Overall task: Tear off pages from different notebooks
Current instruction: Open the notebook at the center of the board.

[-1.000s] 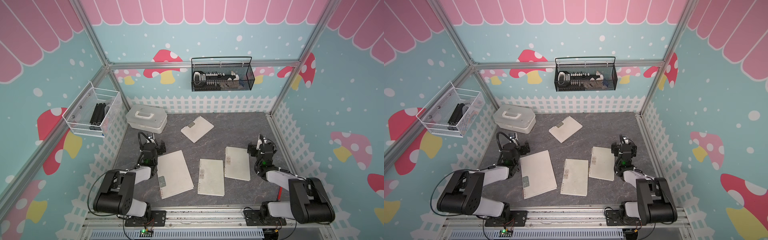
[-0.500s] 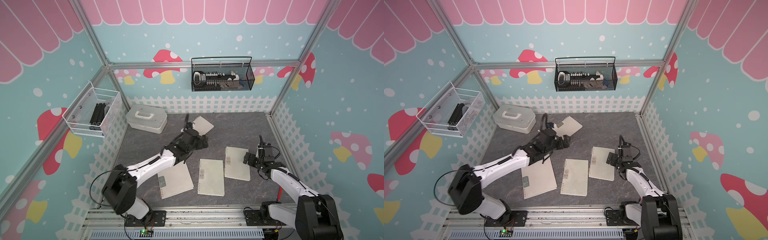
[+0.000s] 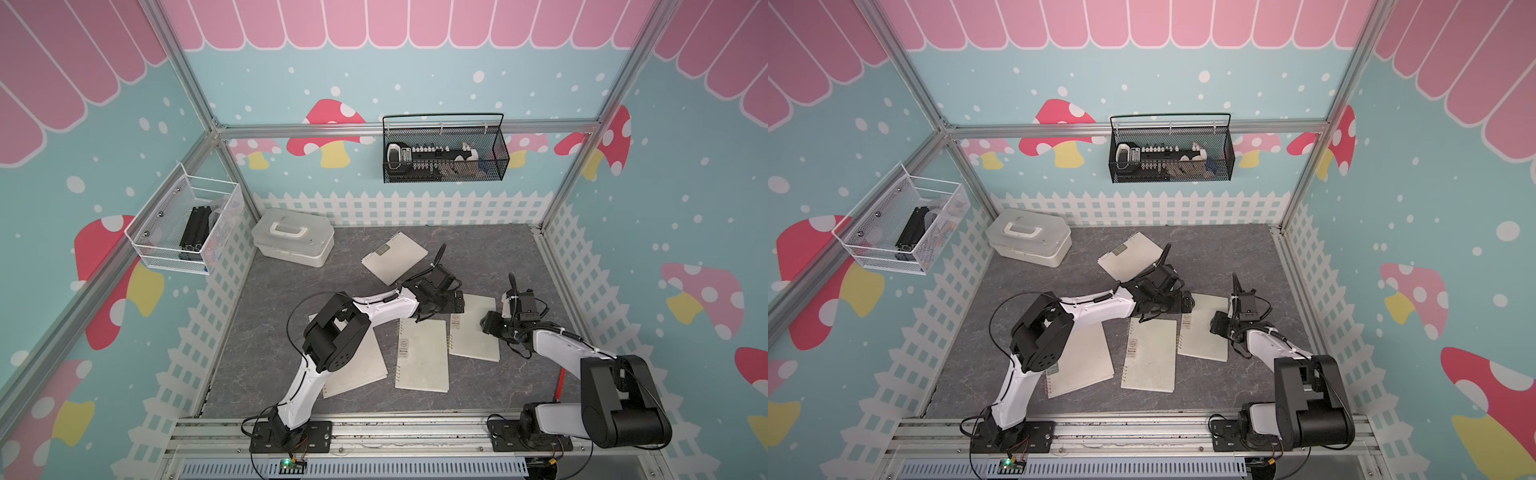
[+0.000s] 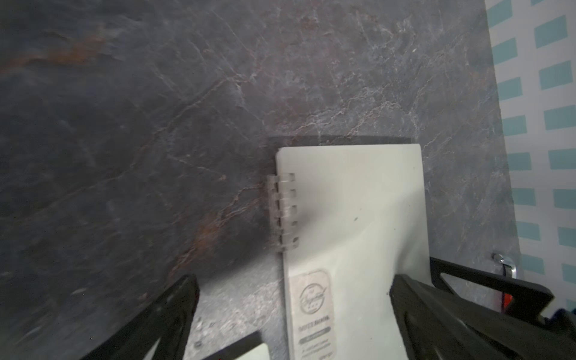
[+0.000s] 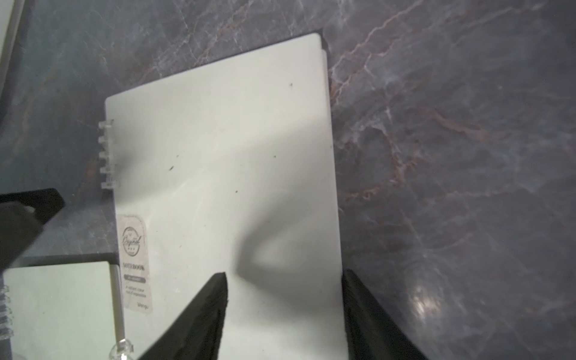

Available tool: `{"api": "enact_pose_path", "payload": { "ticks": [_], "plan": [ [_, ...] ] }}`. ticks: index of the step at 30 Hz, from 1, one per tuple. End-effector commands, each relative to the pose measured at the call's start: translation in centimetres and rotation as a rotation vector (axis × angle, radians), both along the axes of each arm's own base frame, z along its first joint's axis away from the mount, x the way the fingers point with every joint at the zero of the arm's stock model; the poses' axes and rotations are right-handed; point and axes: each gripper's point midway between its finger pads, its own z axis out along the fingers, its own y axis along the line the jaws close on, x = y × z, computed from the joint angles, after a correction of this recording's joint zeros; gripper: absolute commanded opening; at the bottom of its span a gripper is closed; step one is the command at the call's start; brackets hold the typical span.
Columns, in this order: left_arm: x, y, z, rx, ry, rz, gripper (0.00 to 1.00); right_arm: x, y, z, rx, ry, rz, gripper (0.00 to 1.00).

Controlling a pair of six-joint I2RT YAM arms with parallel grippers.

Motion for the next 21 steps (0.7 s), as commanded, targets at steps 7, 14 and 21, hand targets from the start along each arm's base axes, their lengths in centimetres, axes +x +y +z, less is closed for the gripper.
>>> {"api": "enact_pose_path", "payload": {
  "ticks": [7,14,21],
  "plan": [
    [1.0,-4.1,-0.7,-0.103,0.067,-0.075,0.92,1.3,1.2,0.5,0.048,0.009,0.032,0.42],
    [3.0,-3.7,-0.6,-0.134,0.074,-0.053,0.91,2.8,1.4,2.2,0.049,-0.024,0.049,0.40],
    [3.3,-1.4,-0.5,-0.130,0.067,-0.013,0.99,3.2,2.0,4.1,0.088,-0.068,0.058,0.38]
  ]
}}
